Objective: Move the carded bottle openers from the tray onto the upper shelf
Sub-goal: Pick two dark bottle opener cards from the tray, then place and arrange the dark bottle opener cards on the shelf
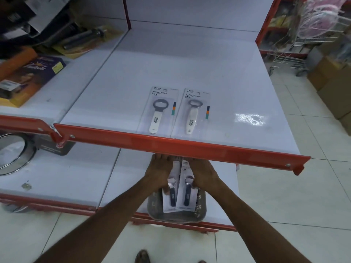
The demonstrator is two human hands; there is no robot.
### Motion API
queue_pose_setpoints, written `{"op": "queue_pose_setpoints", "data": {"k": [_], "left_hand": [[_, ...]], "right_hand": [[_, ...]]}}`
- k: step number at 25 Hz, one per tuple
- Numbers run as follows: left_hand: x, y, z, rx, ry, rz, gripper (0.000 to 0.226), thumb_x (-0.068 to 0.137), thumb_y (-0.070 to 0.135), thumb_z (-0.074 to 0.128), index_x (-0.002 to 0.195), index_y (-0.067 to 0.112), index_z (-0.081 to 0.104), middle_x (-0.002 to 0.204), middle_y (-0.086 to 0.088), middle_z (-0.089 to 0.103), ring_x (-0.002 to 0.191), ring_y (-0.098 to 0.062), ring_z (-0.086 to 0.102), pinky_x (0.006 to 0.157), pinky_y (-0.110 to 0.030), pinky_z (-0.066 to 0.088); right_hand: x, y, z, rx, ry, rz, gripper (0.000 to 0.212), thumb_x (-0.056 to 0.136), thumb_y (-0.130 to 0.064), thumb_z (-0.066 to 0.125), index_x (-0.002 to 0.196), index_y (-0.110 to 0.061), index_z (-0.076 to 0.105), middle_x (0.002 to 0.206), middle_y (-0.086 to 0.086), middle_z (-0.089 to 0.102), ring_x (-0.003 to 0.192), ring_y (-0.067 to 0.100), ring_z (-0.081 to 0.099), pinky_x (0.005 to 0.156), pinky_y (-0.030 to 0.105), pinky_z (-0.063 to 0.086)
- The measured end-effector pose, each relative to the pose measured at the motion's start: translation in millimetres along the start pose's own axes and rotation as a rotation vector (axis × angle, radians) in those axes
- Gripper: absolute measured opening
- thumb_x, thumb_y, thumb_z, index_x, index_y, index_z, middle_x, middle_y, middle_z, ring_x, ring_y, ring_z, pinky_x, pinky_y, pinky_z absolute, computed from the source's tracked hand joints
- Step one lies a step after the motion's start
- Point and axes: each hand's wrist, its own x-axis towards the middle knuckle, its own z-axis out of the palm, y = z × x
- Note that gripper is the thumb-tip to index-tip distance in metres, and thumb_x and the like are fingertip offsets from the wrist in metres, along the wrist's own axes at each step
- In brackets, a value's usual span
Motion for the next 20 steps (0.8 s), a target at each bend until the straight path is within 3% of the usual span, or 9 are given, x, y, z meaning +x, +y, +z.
{"op": "queue_pose_setpoints", "data": {"k": [2, 4, 6, 7, 10, 12, 14, 16, 20], "left_hand": [[-25.7, -0.9, -13.8, -0.201, 0.023, -0.015, 0.089, 0.063, 0.036, 0.090, 0.138, 0.017, 0.045, 0.140, -0.006, 0.055, 0.127, -0.031, 0.055, 0.102, -0.039, 0.051], [-61.8, 2.0, -29.1, -0.337, 0.041, -0.007, 0.034, 0.084, 0.025, 0.075, 0.113, 0.023, 0.058, 0.112, 0.002, 0.067, 0.104, -0.022, 0.068, 0.079, -0.020, 0.055], [-99.0, 7.3, -56.0, -0.391, 0.144, -0.005, 0.012, 0.091, 0.023, 0.066, 0.095, 0.029, 0.056, 0.098, 0.005, 0.070, 0.089, -0.014, 0.067, 0.078, -0.023, 0.057], [-115.0, 7.9, -72.4, -0.473, 0.227, -0.032, 0.014, 0.091, 0.022, 0.066, 0.093, 0.031, 0.055, 0.098, 0.008, 0.070, 0.087, -0.009, 0.065, 0.081, -0.025, 0.057], [-152.5, 12.0, -133.6, -0.676, 0.476, -0.052, 0.026, 0.087, 0.023, 0.072, 0.098, 0.038, 0.053, 0.098, 0.026, 0.065, 0.086, 0.008, 0.065, 0.078, -0.004, 0.050], [-168.7, 21.2, -176.5, -0.829, 0.580, -0.034, 0.032, 0.083, 0.023, 0.073, 0.099, 0.037, 0.051, 0.098, 0.026, 0.068, 0.088, 0.009, 0.068, 0.073, -0.003, 0.052], [-173.5, 30.4, -213.7, -0.961, 0.667, 0.005, 0.039, 0.082, 0.020, 0.074, 0.104, 0.036, 0.047, 0.096, 0.018, 0.074, 0.087, -0.004, 0.072, 0.069, -0.015, 0.059], [-163.3, 39.1, -244.8, -1.072, 0.727, 0.060, 0.043, 0.083, 0.015, 0.074, 0.106, 0.037, 0.045, 0.097, 0.009, 0.078, 0.083, -0.015, 0.075, 0.066, -0.029, 0.062], [-101.0, 55.3, -278.8, -1.117, 0.782, 0.110, 0.045, 0.083, 0.007, 0.075, 0.111, 0.029, 0.048, 0.082, 0.003, 0.076, 0.066, -0.012, 0.071, 0.056, -0.023, 0.053]], "right_hand": [[-22.1, -12.7, -17.7, -0.010, 0.110, -0.011, 0.045, 0.076, -0.008, 0.074, 0.117, -0.019, 0.060, 0.120, 0.007, 0.067, 0.106, 0.027, 0.065, 0.092, 0.039, 0.056], [-54.8, -24.3, -32.0, 0.072, 0.105, -0.032, 0.021, 0.082, -0.010, 0.068, 0.101, -0.017, 0.070, 0.108, 0.005, 0.072, 0.095, 0.021, 0.067, 0.091, 0.032, 0.055], [-89.8, -42.5, -49.7, 0.168, 0.151, -0.046, 0.011, 0.086, -0.016, 0.066, 0.093, -0.018, 0.075, 0.100, 0.001, 0.076, 0.088, 0.015, 0.068, 0.091, 0.028, 0.056], [-104.0, -51.0, -57.8, 0.194, 0.212, -0.076, 0.012, 0.087, -0.017, 0.066, 0.094, -0.018, 0.076, 0.100, -0.003, 0.076, 0.087, 0.011, 0.068, 0.091, 0.021, 0.054], [-140.0, -73.3, -103.1, 0.344, 0.445, -0.138, 0.017, 0.086, -0.012, 0.069, 0.100, -0.021, 0.074, 0.097, -0.021, 0.065, 0.075, -0.016, 0.059, 0.073, -0.006, 0.042], [-154.6, -84.9, -137.6, 0.523, 0.524, -0.204, 0.023, 0.085, -0.007, 0.069, 0.101, -0.023, 0.074, 0.099, -0.025, 0.067, 0.080, -0.018, 0.062, 0.067, 0.000, 0.049], [-162.5, -90.8, -174.1, 0.651, 0.587, -0.272, 0.026, 0.085, -0.004, 0.068, 0.101, -0.023, 0.075, 0.101, -0.020, 0.070, 0.088, -0.007, 0.067, 0.064, 0.010, 0.056], [-160.8, -89.8, -211.6, 0.625, 0.678, -0.323, 0.028, 0.087, -0.005, 0.065, 0.104, -0.026, 0.073, 0.101, -0.020, 0.069, 0.089, -0.007, 0.066, 0.062, 0.008, 0.053], [-128.8, -62.8, -269.3, 0.610, 0.707, -0.285, 0.031, 0.092, -0.005, 0.059, 0.105, -0.030, 0.072, 0.103, -0.010, 0.070, 0.089, 0.004, 0.068, 0.072, 0.019, 0.058]]}}
